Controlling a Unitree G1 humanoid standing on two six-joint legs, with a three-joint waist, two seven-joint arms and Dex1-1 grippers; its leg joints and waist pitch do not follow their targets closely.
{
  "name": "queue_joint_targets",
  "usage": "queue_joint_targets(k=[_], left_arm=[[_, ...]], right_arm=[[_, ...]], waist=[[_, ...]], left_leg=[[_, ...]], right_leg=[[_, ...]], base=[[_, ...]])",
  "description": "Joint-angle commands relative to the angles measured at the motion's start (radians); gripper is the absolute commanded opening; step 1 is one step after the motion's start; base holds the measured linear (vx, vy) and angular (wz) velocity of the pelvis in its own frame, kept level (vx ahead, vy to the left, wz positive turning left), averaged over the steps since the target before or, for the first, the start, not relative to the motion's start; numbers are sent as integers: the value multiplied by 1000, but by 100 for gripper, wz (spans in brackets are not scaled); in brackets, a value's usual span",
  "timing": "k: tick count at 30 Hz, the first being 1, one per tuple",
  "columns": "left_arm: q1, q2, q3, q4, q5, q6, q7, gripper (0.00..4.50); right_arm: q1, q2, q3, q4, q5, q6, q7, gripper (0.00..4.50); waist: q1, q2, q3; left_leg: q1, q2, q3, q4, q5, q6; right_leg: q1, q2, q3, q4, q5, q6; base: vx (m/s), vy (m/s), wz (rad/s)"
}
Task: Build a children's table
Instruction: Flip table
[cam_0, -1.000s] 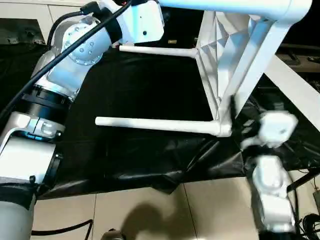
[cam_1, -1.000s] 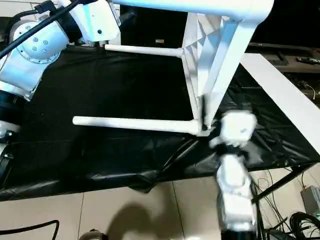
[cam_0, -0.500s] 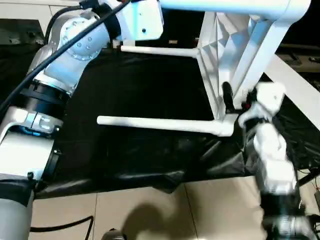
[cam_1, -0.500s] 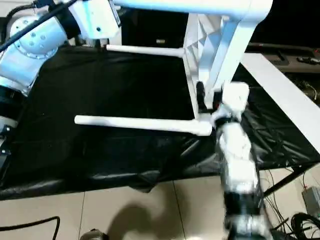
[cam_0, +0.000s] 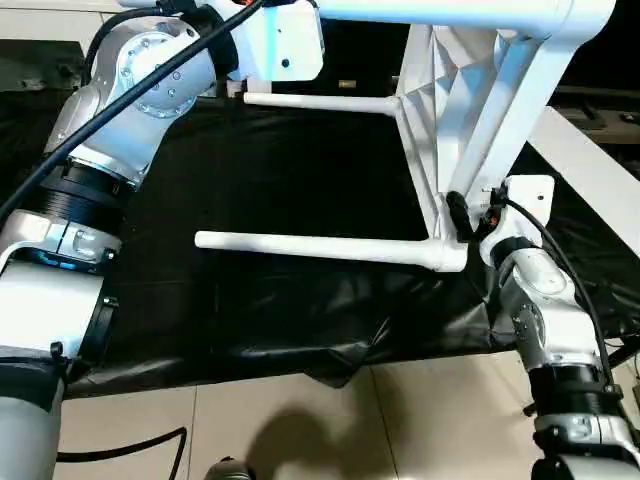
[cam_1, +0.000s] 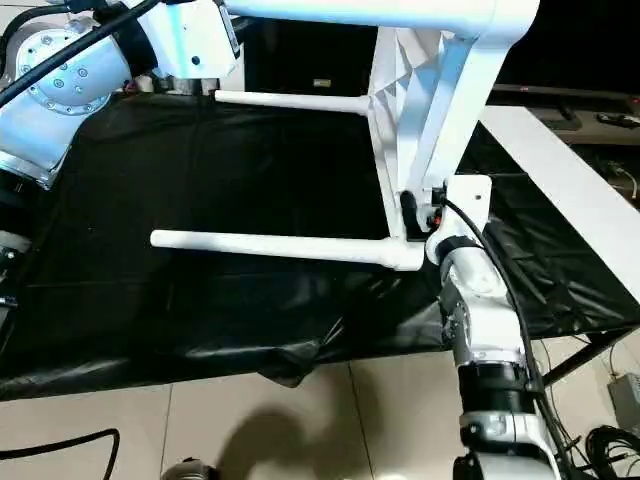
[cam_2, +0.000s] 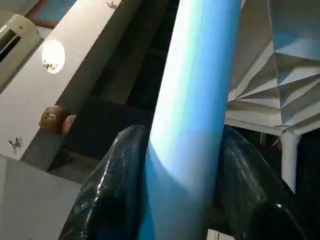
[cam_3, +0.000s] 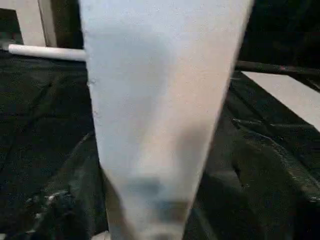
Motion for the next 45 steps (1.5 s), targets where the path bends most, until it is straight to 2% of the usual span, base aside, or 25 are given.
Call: queue_joint_targets(k=[1, 5, 7, 9, 12, 19, 20, 22, 24, 28, 30, 34, 39, 40, 41, 42, 43, 44, 45], left_arm=[[-12, -7, 16, 8, -28, 20, -5, 200], [-10, -9, 20, -3, -36, 22, -12, 198], [-7, -9, 23, -11, -43, 24, -19, 197], [-5, -6, 25, -15, -43, 26, -20, 196], [-4, -3, 28, -17, -43, 28, -21, 196], [13, 11, 48, -37, -51, 56, -24, 195], [16, 16, 53, -39, -51, 62, -22, 195], [18, 23, 61, -39, -50, 73, -16, 193], [18, 30, 69, -39, -50, 83, -11, 192], [24, 42, 93, -52, -51, 117, 8, 190], [30, 46, 106, -61, -56, 133, 16, 188], [50, 54, 140, -86, -65, 170, 54, 186], [100, 59, 190, -138, -75, 228, 95, 182], [117, 56, 208, -154, -85, 247, 103, 180], [133, 53, 223, -168, -94, 264, 108, 179], [144, 51, 233, -177, -100, 278, 111, 178], [177, 41, 259, -198, -121, 312, 119, 177], [182, 39, 263, -201, -126, 318, 119, 177], [212, 30, 279, -217, -143, 344, 122, 177]], right_arm=[[-20, -27, -26, 22, 0, -27, 8, 341], [-40, -39, -21, 66, 8, -59, 48, 322], [-52, -42, -19, 98, 20, -91, 84, 286], [-55, -44, -15, 111, 20, -103, 92, 281], [-59, -45, -13, 120, 22, -112, 97, 246], [-88, -70, -10, 136, -9, -184, 83, 213], [-101, -83, -16, 138, -13, -198, 84, 210], [-112, -98, -23, 125, -17, -207, 78, 206], [-123, -118, -25, 116, -28, -221, 71, 203], [-157, -171, -17, 96, -60, -257, 68, 200], [-173, -192, -14, 89, -74, -271, 66, 199], [-208, -225, -11, 80, -100, -294, 47, 198], [-252, -264, 1, 66, -139, -324, 34, 196], [-274, -277, 5, 66, -145, -329, 37, 196], [-295, -289, 7, 70, -148, -333, 44, 195], [-310, -299, 11, 74, -148, -337, 48, 195], [-366, -321, 21, 97, -147, -342, 72, 194], [-374, -325, 23, 101, -148, -343, 75, 194], [-426, -340, 36, 128, -148, -349, 107, 194]], waist=[[3, 10, -74], [7, 10, -76], [8, 7, -75], [8, 9, -76], [9, 6, -76], [9, 4, -77], [8, -1, -77], [8, 1, -77], [8, -2, -80], [11, -4, -91], [11, -4, -89], [14, -1, -84], [15, -1, -82], [15, -5, -81], [18, -2, -81], [16, -2, -81], [16, -3, -82], [13, -6, -82], [15, -4, -82]], left_leg=[[27, 18, 0, -61, -181, -59], [25, 18, 0, -61, -163, -46], [26, 19, 1, -61, -172, -45], [26, 20, 0, -61, -171, -42], [25, 19, 1, -61, -159, -36], [23, 18, 2, -60, -142, -31], [22, 18, 3, -60, -141, -29], [21, 17, 3, -58, -132, -25], [18, 16, 4, -55, -102, -16], [11, 10, 8, -43, -9, 25], [7, 7, 12, -40, 8, 43], [11, 13, 13, -42, -45, 39], [13, 15, 14, -44, -58, 30], [12, 15, 13, -45, -67, 23], [15, 16, 15, -45, -81, 19], [13, 16, 14, -45, -81, 18], [13, 15, 15, -44, -77, 15], [8, 13, 14, -44, -77, 14], [9, 13, 15, -43, -76, 15]], right_leg=[[38, -70, 39, -69, -35, -188], [39, -69, 38, -66, -8, -194], [38, -70, 37, -68, -26, -195], [38, -70, 37, -67, -27, -197], [39, -70, 37, -67, -21, -196], [39, -69, 37, -65, -17, -192], [39, -69, 37, -65, -15, -191], [40, -68, 37, -64, -12, -192], [42, -67, 37, -59, 25, -193], [45, -58, 36, -43, 178, -207], [41, -54, 35, -40, 208, -213], [36, -59, 36, -48, 119, -206], [32, -58, 36, -51, 75, -195], [33, -58, 34, -50, 58, -194], [29, -59, 36, -53, 38, -191], [30, -59, 35, -52, 37, -190], [29, -57, 35, -52, 38, -189], [33, -56, 33, -50, 39, -189], [32, -56, 34, -51, 38, -187]], base=[[0, 0, 0], [0, 0, 0], [0, 0, 0], [0, 0, 0], [0, 0, 0], [0, 0, 0], [0, 0, 0], [0, 0, 0], [0, 0, 0], [0, 0, 0], [0, 0, 0], [0, 0, 0], [0, 0, 0], [0, 0, 0], [0, 0, 0], [0, 0, 0], [0, 0, 0], [0, 0, 0], [0, 0, 0]])
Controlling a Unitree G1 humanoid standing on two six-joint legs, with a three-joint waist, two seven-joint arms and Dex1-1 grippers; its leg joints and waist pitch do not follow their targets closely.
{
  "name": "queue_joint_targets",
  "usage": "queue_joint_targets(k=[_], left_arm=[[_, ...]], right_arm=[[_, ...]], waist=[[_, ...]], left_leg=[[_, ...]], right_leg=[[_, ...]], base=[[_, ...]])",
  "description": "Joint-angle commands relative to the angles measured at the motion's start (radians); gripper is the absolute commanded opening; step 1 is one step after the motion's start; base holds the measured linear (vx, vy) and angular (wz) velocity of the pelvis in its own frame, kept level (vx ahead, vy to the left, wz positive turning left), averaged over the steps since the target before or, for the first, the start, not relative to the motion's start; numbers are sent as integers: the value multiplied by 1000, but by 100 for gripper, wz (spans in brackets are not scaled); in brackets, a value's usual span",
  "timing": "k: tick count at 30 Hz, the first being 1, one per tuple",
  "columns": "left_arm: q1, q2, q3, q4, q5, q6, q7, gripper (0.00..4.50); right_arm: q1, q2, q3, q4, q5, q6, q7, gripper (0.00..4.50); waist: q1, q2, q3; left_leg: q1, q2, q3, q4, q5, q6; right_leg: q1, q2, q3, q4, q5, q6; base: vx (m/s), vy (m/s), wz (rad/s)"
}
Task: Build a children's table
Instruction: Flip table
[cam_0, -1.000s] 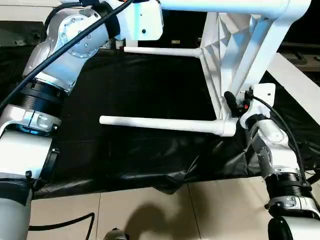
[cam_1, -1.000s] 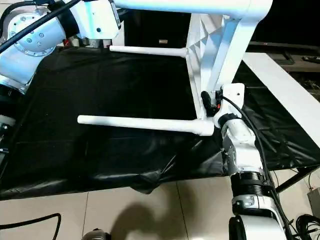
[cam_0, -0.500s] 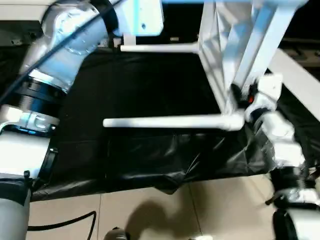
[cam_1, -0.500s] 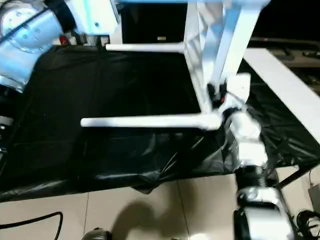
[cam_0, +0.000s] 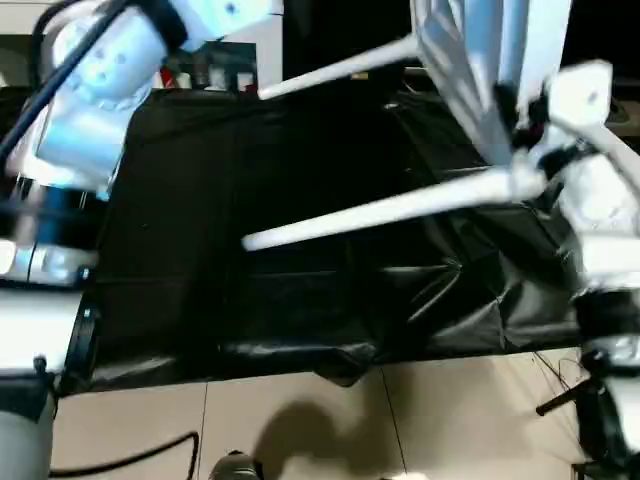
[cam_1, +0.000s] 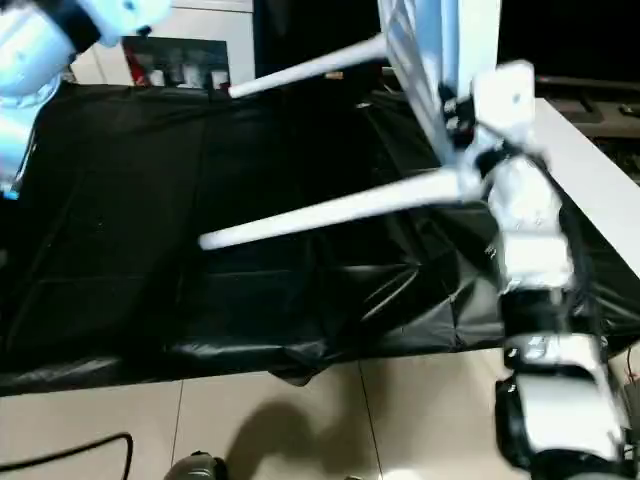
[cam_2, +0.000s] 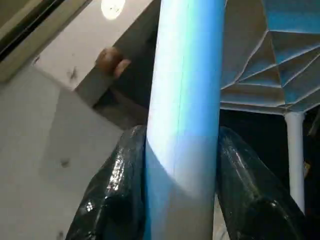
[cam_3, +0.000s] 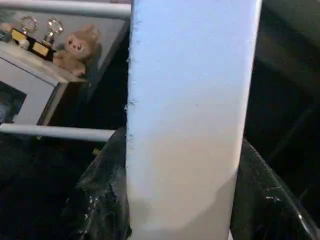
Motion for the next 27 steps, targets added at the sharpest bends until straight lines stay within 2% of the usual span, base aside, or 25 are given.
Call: queue_joint_targets(k=[1, 2, 3, 4, 5, 7, 8, 9, 10, 11, 12, 14, 15, 16, 18, 19, 22, 24, 26, 27], left_arm=[[58, -1, 72, 32, -39, 98, 33, 177], [69, -5, 75, 21, -46, 109, 34, 177], [83, -17, 91, 6, -65, 135, 38, 177], [108, -35, 115, -23, -90, 182, 45, 177], [108, -35, 115, -23, -90, 182, 45, 176], [137, -53, 133, -58, -111, 221, 47, 173], [156, -60, 141, -81, -117, 242, 52, 173], [174, -65, 147, -101, -120, 258, 56, 173], [174, -65, 147, -101, -120, 258, 56, 173], [205, -73, 162, -136, -122, 281, 68, 173], [225, -78, 172, -160, -123, 298, 77, 173], [274, -94, 200, -212, -133, 325, 108, 173], [316, -109, 220, -251, -141, 355, 122, 173], [342, -118, 231, -274, -146, 375, 128, 173], [400, -134, 245, -308, -167, 413, 119, 173], [418, -135, 247, -315, -170, 421, 116, 173], [457, -133, 261, -324, -174, 445, 113, 171], [479, -129, 272, -326, -177, 468, 111, 169], [505, -128, 288, -328, -182, 496, 110, 168], [521, -125, 291, -333, -183, 515, 108, 168]], right_arm=[[-94, -81, -53, 2, -20, -51, 8, 193], [-113, -86, -48, 16, -22, -56, 20, 193], [-140, -90, -39, 36, -24, -66, 40, 193], [-201, -92, -26, 85, -29, -91, 65, 192], [-201, -92, -26, 85, -29, -91, 65, 191], [-277, -91, -8, 146, -33, -120, 93, 191], [-313, -91, 5, 178, -42, -138, 98, 191], [-343, -91, 18, 204, -55, -154, 102, 191], [-343, -91, 18, 204, -55, -154, 102, 191], [-385, -87, 33, 241, -62, -176, 105, 191], [-414, -84, 42, 265, -65, -190, 108, 191], [-473, -74, 55, 324, -77, -224, 117, 191], [-514, -66, 68, 369, -95, -249, 123, 191], [-537, -61, 76, 394, -108, -263, 126, 191], [-582, -47, 93, 438, -126, -287, 132, 191], [-597, -43, 98, 453, -130, -295, 134, 191], [-643, -27, 107, 483, -137, -312, 136, 191], [-675, -10, 115, 500, -139, -323, 143, 191], [-705, 15, 132, 523, -140, -341, 162, 191], [-720, 30, 139, 543, -145, -353, 173, 191]], waist=[[-9, -19, -83], [-5, -15, -82], [-5, -13, -84], [-9, -17, -83], [-12, -15, -82], [-13, -12, -82], [-14, -13, -82], [-17, -14, -80], [-18, -17, -80], [-13, -16, -80], [-18, -18, -83], [-23, -23, -80], [-23, -30, -81], [-29, -31, -79], [-33, -29, -83], [-36, -33, -78], [-38, -30, -74], [-42, -31, -72], [-46, -38, -70], [-50, -37, -69]], left_leg=[[29, 13, 4, -44, -94, 1], [34, 13, 7, -43, -99, 6], [33, 14, 6, -42, -98, 5], [30, 13, 6, -42, -94, 4], [29, 13, 6, -41, -96, 7], [30, 14, 5, -41, -112, 2], [32, 16, 6, -40, -125, -1], [29, 15, 5, -40, -127, -1], [29, 15, 5, -39, -129, -3], [34, 16, 7, -39, -132, -2], [30, 19, 4, -39, -131, -6], [25, 17, 5, -37, -138, -5], [28, 19, 7, -36, -143, -5], [22, 17, 6, -37, -134, -1], [19, 18, 6, -31, -102, 14], [17, 17, 7, -31, -111, 18], [24, 21, 6, -35, -167, -5], [26, 23, 3, -38, -207, -28], [28, 24, 0, -41, -266, -53], [27, 24, -2, -42, -284, -59]], right_leg=[[53, -54, 31, -51, 32, -197], [48, -53, 34, -55, 22, -194], [48, -56, 34, -52, 29, -198], [50, -53, 31, -51, 34, -202], [48, -52, 32, -51, 38, -208], [47, -53, 31, -51, 21, -209], [44, -53, 31, -53, 11, -211], [45, -51, 31, -53, 8, -211], [44, -50, 31, -53, 7, -210], [41, -51, 33, -55, 9, -206], [45, -54, 31, -47, 17, -211], [44, -49, 30, -50, 4, -208], [41, -51, 30, -51, -2, -208], [43, -50, 29, -49, -3, -208], [41, -48, 29, -42, 43, -213], [36, -45, 29, -45, 28, -208], [27, -43, 29, -51, -31, -191], [25, -42, 28, -51, -56, -181], [18, -44, 28, -55, -109, -165], [18, -43, 28, -55, -123, -163]], base=[[0, 0, 0], [0, 0, 0], [0, 0, 0], [0, 0, 0], [0, 0, 0], [0, 0, 0], [0, 0, 0], [0, 0, 0], [0, 0, 0], [0, 0, 0], [0, 0, 0], [0, 0, 0], [0, 0, 0], [0, 0, 0], [0, 0, 0], [0, 0, 0], [0, 0, 0], [0, 0, 0], [0, 0, 0], [0, 0, 0]])
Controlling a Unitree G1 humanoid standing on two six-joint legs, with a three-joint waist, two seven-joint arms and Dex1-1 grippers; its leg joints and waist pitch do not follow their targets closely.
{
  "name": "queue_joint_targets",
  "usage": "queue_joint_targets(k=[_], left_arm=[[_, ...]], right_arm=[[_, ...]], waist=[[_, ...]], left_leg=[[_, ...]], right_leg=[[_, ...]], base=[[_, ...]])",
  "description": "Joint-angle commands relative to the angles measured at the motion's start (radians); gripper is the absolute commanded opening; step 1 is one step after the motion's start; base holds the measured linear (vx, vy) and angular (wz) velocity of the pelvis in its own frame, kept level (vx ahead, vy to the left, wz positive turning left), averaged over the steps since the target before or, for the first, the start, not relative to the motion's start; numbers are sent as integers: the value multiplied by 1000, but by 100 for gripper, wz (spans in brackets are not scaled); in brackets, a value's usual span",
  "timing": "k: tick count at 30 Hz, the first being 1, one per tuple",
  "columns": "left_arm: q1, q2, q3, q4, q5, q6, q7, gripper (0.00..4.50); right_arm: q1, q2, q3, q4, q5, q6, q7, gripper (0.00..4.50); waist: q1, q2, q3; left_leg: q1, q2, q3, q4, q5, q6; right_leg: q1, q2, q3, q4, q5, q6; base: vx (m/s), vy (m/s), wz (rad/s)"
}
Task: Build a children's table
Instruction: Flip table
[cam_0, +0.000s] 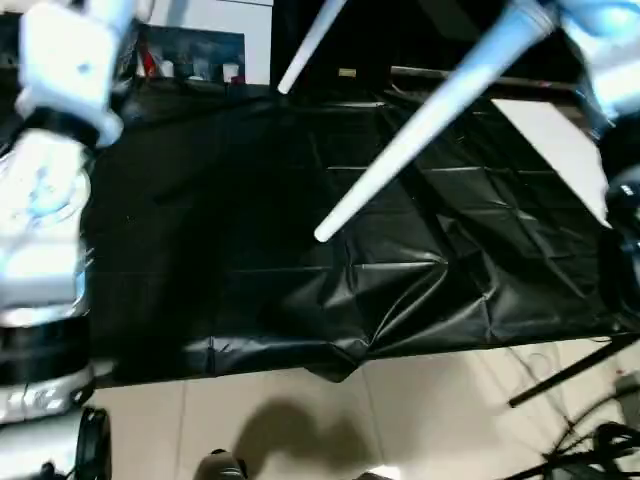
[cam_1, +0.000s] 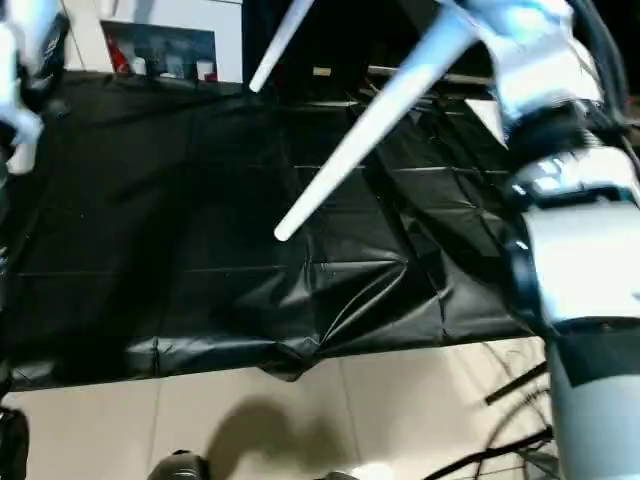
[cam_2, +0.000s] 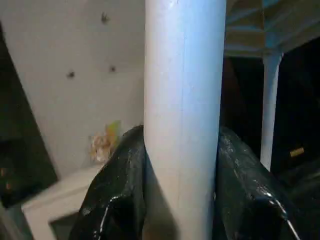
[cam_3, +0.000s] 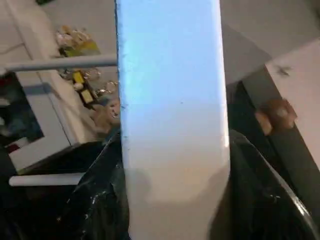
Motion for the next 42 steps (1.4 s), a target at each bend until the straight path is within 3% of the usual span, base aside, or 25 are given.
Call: queue_joint_targets(k=[1, 7, 9, 10, 13, 14, 15, 16, 17, 21, 23, 25, 26, 28, 29, 30, 32, 35, 37, 38, 39, 40, 41, 42], left_arm=[[77, -11, -14, 80, 5, 127, -18, 168], [183, -20, -8, 104, -14, 143, -19, 166], [205, -18, -15, 113, -10, 132, -22, 166], [213, -17, -19, 116, -8, 126, -26, 166], [235, -8, -28, 121, -14, 110, -41, 166], [238, -8, -26, 124, -14, 106, -38, 166], [245, -4, -22, 129, -15, 98, -34, 166], [249, -3, -21, 131, -15, 95, -35, 166], [255, -2, -15, 134, -18, 86, -33, 166], [266, 10, -16, 136, -20, 69, -49, 166], [277, 27, -15, 138, -7, 62, -45, 166], [282, 36, -10, 141, -4, 60, -36, 166], [283, 37, -8, 140, -5, 62, -30, 166], [285, 41, -9, 136, -1, 68, -22, 166], [286, 41, -8, 134, -4, 72, -15, 166], [286, 41, -8, 134, -4, 72, -15, 166], [286, 41, -7, 133, -7, 74, -11, 167], [286, 39, -5, 132, -14, 77, -2, 167], [290, 38, -5, 120, -6, 91, 25, 167], [293, 32, 2, 109, -12, 96, 34, 167], [297, 25, 12, 99, -28, 97, 33, 201], [306, 11, 31, 78, -42, 98, 45, 201], [319, 0, 49, 54, -58, 99, 49, 240], [341, -9, 64, 25, -80, 107, 44, 240]], right_arm=[[-88, 7, -73, 14, 87, -32, -2, 191], [-103, 96, -26, 51, 49, -64, 30, 191], [-105, 108, -15, 58, 37, -76, 24, 247], [-107, 113, -13, 61, 36, -79, 23, 261], [-120, 129, -29, 80, 51, -99, 26, 304], [-121, 130, -32, 83, 51, -104, 24, 304], [-124, 134, -37, 86, 54, -114, 19, 313], [-125, 135, -39, 86, 56, -118, 18, 327], [-125, 137, -45, 85, 60, -126, 21, 327], [-123, 143, -60, 78, 76, -145, 38, 357], [-100, 162, -91, 45, 140, -211, 97, 385], [-58, 189, -126, -7, 244, -281, 201, 393], [-28, 208, -144, -46, 311, -293, 264, 395], [20, 233, -155, -104, 387, -291, 337, 396], [51, 244, -152, -136, 410, -300, 351, 396], [51, 244, -152, -136, 410, -300, 351, 396], [68, 249, -147, -152, 418, -307, 354, 396], [129, 270, -139, -206, 456, -319, 369, 396], [208, 294, -126, -237, 474, -329, 389, 396], [244, 303, -121, -251, 477, -324, 394, 396], [270, 308, -118, -264, 480, -312, 394, 396], [319, 315, -112, -294, 489, -285, 390, 396], [369, 322, -106, -327, 495, -255, 381, 396], [438, 335, -106, -377, 515, -209, 383, 396]], waist=[[-18, 27, -73], [-25, 21, -70], [-26, 9, -73], [-26, 16, -72], [-23, 9, -74], [-21, 15, -74], [-28, 19, -72], [-30, 18, -72], [-29, 7, -72], [-29, 2, -73], [-31, 0, -75], [-31, 1, -76], [-30, 0, -77], [-30, 7, -82], [-33, 4, -81], [-31, 6, -79], [-35, 7, -70], [-39, 13, -65], [-40, 17, -63], [-45, 14, -66], [-46, 9, -67], [-49, 11, -71], [-50, 13, -71], [-52, 8, -72]], left_leg=[[42, 17, -1, -60, -316, -71], [45, 17, -7, -66, -389, -85], [46, 18, -7, -66, -381, -83], [47, 18, -9, -68, -386, -88], [60, 18, -11, -68, -489, -101], [64, 19, -12, -68, -509, -108], [58, 21, -20, -75, -541, -126], [60, 24, -24, -77, -578, -140], [63, 22, -22, -74, -595, -137], [52, 20, -21, -73, -564, -126], [51, 19, -17, -68, -539, -111], [49, 22, -16, -68, -503, -98], [48, 22, -15, -67, -487, -92], [45, 24, -15, -66, -407, -66], [43, 24, -14, -69, -390, -64], [47, 25, -14, -70, -398, -67], [54, 23, -16, -74, -503, -96], [64, 21, -25, -78, -631, -121], [70, 20, -30, -80, -672, -126], [69, 19, -38, -83, -695, -131], [70, 19, -38, -83, -692, -130], [67, 20, -41, -86, -680, -132], [66, 20, -42, -89, -670, -132], [63, 20, -43, -91, -661, -129]], right_leg=[[22, -47, 31, -62, -157, -156], [12, -45, 32, -69, -202, -132], [13, -46, 32, -68, -187, -129], [10, -44, 32, -66, -180, -126], [-6, -45, 31, -77, -262, -114], [-11, -45, 32, -78, -267, -115], [-5, -44, 28, -75, -264, -114], [-8, -42, 22, -75, -261, -109], [-12, -41, 21, -75, -262, -110], [-4, -47, 25, -74, -262, -111], [-4, -49, 28, -73, -240, -118], [-1, -52, 29, -71, -208, -121], [2, -51, 29, -70, -187, -124], [13, -52, 30, -58, -98, -138], [14, -47, 27, -56, -88, -145], [11, -47, 27, -58, -100, -147], [1, -45, 27, -70, -237, -139], [-11, -49, 25, -90, -376, -107], [-13, -49, 21, -96, -416, -99], [-5, -52, 15, -101, -448, -95], [-3, -53, 15, -103, -450, -96], [3, -53, 12, -100, -427, -103], [6, -52, 10, -100, -398, -109], [11, -51, 9, -99, -386, -110]], base=[[0, 0, 0], [0, 0, 0], [0, 0, 0], [0, 0, 0], [0, 0, 0], [0, 0, 0], [0, 0, 0], [0, 0, 0], [0, 0, 0], [0, 0, 0], [0, 0, 0], [0, 0, 0], [0, 0, 0], [0, 0, 0], [0, 0, 0], [0, 0, 0], [0, 0, 0], [0, 0, 0], [0, 0, 0], [0, 0, 0], [0, 0, 0], [0, 0, 0], [0, 0, 0], [0, 0, 0]])
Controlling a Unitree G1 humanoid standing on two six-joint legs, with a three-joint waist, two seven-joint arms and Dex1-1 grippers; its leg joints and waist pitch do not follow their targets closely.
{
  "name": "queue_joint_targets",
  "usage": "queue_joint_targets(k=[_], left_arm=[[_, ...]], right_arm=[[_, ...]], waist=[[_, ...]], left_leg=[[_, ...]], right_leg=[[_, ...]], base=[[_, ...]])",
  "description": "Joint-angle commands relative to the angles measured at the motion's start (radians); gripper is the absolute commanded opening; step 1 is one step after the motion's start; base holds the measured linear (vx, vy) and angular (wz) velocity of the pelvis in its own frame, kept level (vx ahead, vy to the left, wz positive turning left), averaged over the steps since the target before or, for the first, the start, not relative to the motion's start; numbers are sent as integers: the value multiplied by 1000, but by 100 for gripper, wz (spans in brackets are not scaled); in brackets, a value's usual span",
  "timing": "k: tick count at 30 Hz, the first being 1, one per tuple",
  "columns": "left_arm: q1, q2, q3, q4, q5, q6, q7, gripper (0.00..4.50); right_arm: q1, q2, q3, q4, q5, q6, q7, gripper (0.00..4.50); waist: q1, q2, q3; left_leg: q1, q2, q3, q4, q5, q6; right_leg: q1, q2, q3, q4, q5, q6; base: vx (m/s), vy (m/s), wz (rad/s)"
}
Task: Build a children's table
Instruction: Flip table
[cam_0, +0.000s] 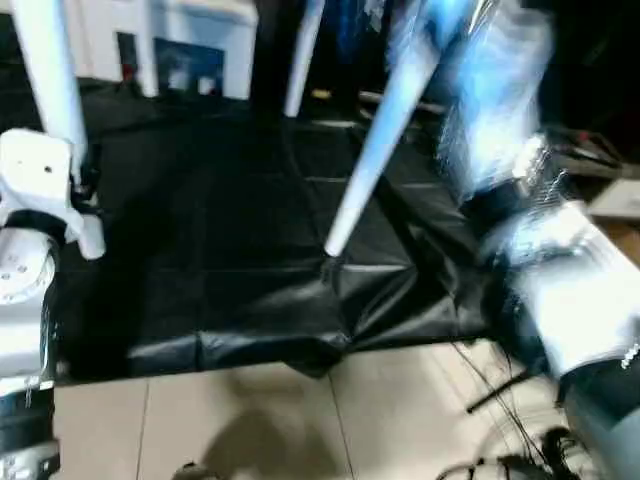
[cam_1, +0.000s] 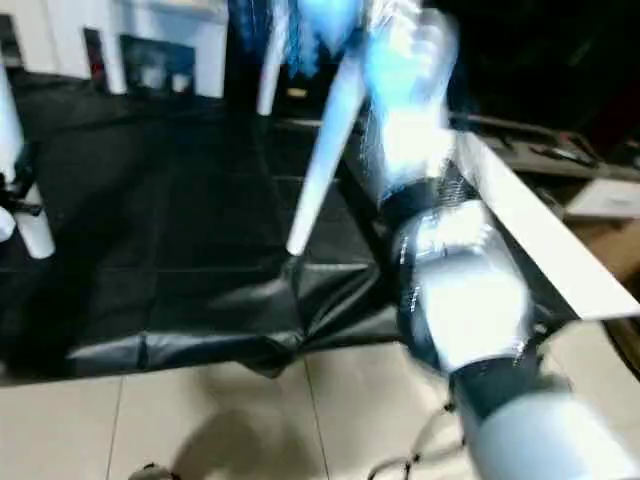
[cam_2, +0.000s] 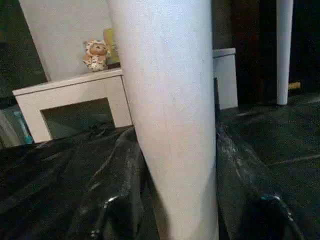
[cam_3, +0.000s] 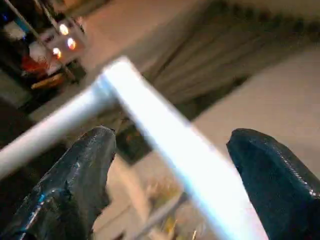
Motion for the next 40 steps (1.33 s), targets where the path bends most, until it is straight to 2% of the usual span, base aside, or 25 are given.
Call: queue_joint_targets(k=[1, 5, 8, 9, 10, 11, 16, 19, 20, 21, 24, 26, 27, 28, 29, 30, 31, 32, 33, 34, 35, 36, 37, 38, 40], left_arm=[[51, -27, -17, 14, 3, 46, -12, 245], [125, -45, 19, -50, -50, 46, -38, 283], [141, -53, 35, -61, -69, 33, -42, 311], [167, -61, 58, -67, -83, -13, -41, 319], [178, -64, 65, -71, -86, -29, -40, 319], [187, -69, 75, -76, -95, -43, -36, 319], [298, -134, 141, -170, -175, -133, -34, 319], [404, -194, 131, -318, -255, -169, -84, 319], [430, -208, 118, -352, -267, -182, -92, 319], [443, -215, 110, -370, -273, -189, -97, 319], [487, -233, 79, -425, -316, -196, -122, 319], [495, -233, 24, -451, -330, -141, -128, 319], [482, -236, -2, -447, -321, -108, -117, 319], [458, -247, -21, -421, -300, -58, -90, 319], [443, -260, -29, -397, -285, -25, -67, 319], [437, -272, -35, -380, -277, -4, -52, 319], [449, -301, -68, -346, -250, 5, -37, 319], [459, -308, -79, -335, -240, 1, -38, 319], [459, -308, -79, -335, -240, 1, -38, 319], [480, -320, -85, -318, -209, -24, -24, 319], [504, -325, -90, -306, -178, -57, -17, 319], [526, -330, -92, -306, -171, -91, -12, 319], [542, -334, -90, -313, -171, -112, -7, 319], [549, -335, -88, -319, -178, -121, -7, 319], [561, -322, -93, -339, -163, -117, 6, 319]], right_arm=[[52, -6, -4, -49, 36, 49, 1, 396], [299, 16, 32, -207, 93, 212, 17, 396], [373, 17, 44, -237, 103, 253, 6, 396], [466, 19, 54, -262, 115, 299, -13, 396], [498, 19, 58, -270, 117, 314, -19, 396], [522, 17, 61, -277, 118, 325, -21, 396], [717, -14, 75, -385, 115, 473, -58, 396], [858, -34, 56, -524, 109, 627, -155, 396], [881, -35, 46, -546, 107, 662, -188, 396], [892, -34, 40, -555, 104, 678, -206, 396], [929, -31, 26, -599, 103, 729, -262, 396], [960, -36, 14, -635, 97, 735, -277, 396], [972, -36, 5, -642, 84, 729, -293, 396], [989, -31, 0, -657, 60, 735, -325, 396], [1003, -25, -1, -675, 57, 762, -349, 396], [1017, -21, -2, -699, 62, 798, -373, 396], [1045, -11, -9, -756, 73, 875, -429, 396], [1055, -6, -11, -772, 70, 894, -450, 396], [1055, -6, -11, -772, 70, 894, -450, 396], [1061, -6, -7, -784, 49, 904, -470, 396], [1067, -9, 2, -793, 28, 911, -482, 396], [1073, -10, 11, -805, 9, 908, -491, 396], [1077, -9, 16, -813, -6, 895, -498, 396], [1080, -5, 20, -818, -15, 886, -503, 396], [1084, 5, 27, -828, -29, 852, -505, 396]], waist=[[-7, 64, -54], [-3, 69, -57], [-1, 66, -52], [-3, 65, -51], [2, 79, -48], [-3, 75, -43], [-1, 80, -45], [2, 72, -38], [1, 70, -35], [-2, 51, -34], [-11, 55, -24], [-17, 59, -19], [-15, 71, -15], [20, 95, -13], [98, 80, -4], [98, 67, -14], [59, -6, -1], [55, 24, -24], [62, 24, -9], [66, 42, -31], [47, 66, -46], [42, 78, -43], [35, 77, -38], [28, 73, -33], [25, 76, -30]], left_leg=[[41, 14, -23, -102, -651, -128], [41, 11, -21, -101, -609, -110], [51, 11, -19, -98, -646, -105], [52, 11, -21, -97, -655, -105], [52, 11, -23, -101, -661, -107], [59, 10, -26, -100, -699, -108], [38, 15, -35, -116, -650, -107], [50, 14, -28, -113, -677, -104], [54, 13, -28, -113, -689, -103], [53, 13, -26, -113, -689, -99], [71, 8, -31, -109, -745, -98], [70, 17, -37, -126, -803, -102], [65, 26, -37, -146, -844, -107], [-23, 52, -10, -235, -949, -123], [-71, 46, 66, -261, -941, -90], [-27, 31, 82, -225, -835, -91], [131, -11, 18, 112, -487, -86], [19, -45, -58, 108, -142, -27], [25, -33, -58, 84, -154, -44], [50, -3, -50, -24, -255, -104], [64, 14, -55, -69, -346, -118], [61, 21, -56, -87, -372, -117], [50, 20, -53, -106, -393, -97], [49, 12, -47, -110, -489, -91], [54, 9, -45, -108, -553, -98]], right_leg=[[3, -53, 26, -88, -372, -114], [0, -58, 32, -95, -354, -119], [-8, -58, 28, -105, -400, -114], [-9, -58, 27, -107, -419, -111], [-6, -60, 27, -117, -430, -102], [-12, -57, 18, -123, -474, -95], [17, -65, 20, -118, -437, -101], [5, -63, 21, -129, -466, -92], [3, -61, 18, -136, -492, -81], [4, -59, 15, -141, -512, -73], [-5, -57, -6, -166, -625, -28], [14, -52, -32, -167, -626, -19], [25, -41, -45, -154, -586, -27], [112, -13, -56, 36, -341, -66], [115, 4, -30, 125, -276, -52], [79, -8, 21, 108, -425, -34], [-124, -163, 70, -197, -1165, 50], [4, -174, 149, -168, -1172, 23], [11, -184, 126, -169, -1116, 18], [6, -89, 74, -90, -757, -13], [11, -38, 50, -50, -338, -57], [23, -40, 47, -47, -217, -81], [44, -41, 44, -57, -142, -102], [42, -50, 45, -80, -267, -93], [29, -60, 50, -100, -378, -79]], base=[[0, 0, 0], [0, 0, 0], [0, 0, 0], [0, 0, 0], [0, 0, 0], [0, 0, 0], [0, 0, 0], [0, 0, 0], [0, 0, 0], [0, 0, 0], [0, 0, 0], [0, 0, 0], [-95, 8, -3], [-95, 8, -3], [-96, -21, 10], [54, -102, 4], [54, -102, 4], [85, -48, -20], [0, 0, 0], [0, 0, 0], [0, 0, 0], [0, 0, 0], [0, 0, 0], [0, 0, 0], [0, 0, 0]])
